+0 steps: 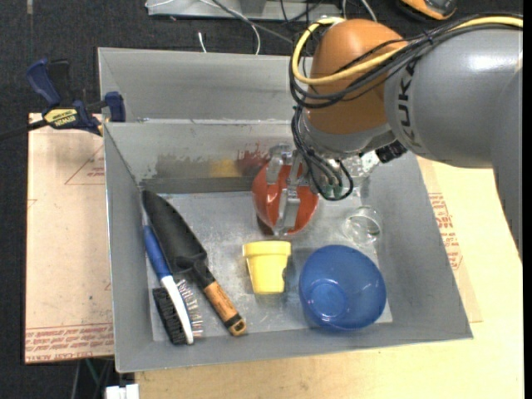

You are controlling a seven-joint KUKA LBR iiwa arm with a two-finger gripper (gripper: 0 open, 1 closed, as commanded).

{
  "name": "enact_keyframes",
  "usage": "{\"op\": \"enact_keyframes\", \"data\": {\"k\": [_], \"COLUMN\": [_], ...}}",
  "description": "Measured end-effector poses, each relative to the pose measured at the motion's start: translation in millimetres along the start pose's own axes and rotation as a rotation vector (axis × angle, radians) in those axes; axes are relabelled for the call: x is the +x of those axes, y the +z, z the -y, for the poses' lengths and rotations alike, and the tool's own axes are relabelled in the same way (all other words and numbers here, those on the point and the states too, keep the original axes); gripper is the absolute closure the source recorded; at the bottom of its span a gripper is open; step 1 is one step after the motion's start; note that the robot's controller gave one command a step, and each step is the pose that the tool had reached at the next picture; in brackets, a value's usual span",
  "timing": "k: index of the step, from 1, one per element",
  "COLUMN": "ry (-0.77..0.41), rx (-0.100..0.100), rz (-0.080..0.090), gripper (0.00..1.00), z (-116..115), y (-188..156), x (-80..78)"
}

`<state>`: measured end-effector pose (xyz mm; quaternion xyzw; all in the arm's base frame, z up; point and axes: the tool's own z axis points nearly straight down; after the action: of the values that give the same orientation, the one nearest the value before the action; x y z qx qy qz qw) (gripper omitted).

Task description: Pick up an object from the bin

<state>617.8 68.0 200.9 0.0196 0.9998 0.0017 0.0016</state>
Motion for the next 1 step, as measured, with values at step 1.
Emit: {"op": "enact_keyframes", "data": {"k": [1], "ry": [0.026], "rx": [0.000], "rz": [0.001], "gripper": [0.00], "z": [0.1], "y": [-111.3], "x": [-6.1]}}
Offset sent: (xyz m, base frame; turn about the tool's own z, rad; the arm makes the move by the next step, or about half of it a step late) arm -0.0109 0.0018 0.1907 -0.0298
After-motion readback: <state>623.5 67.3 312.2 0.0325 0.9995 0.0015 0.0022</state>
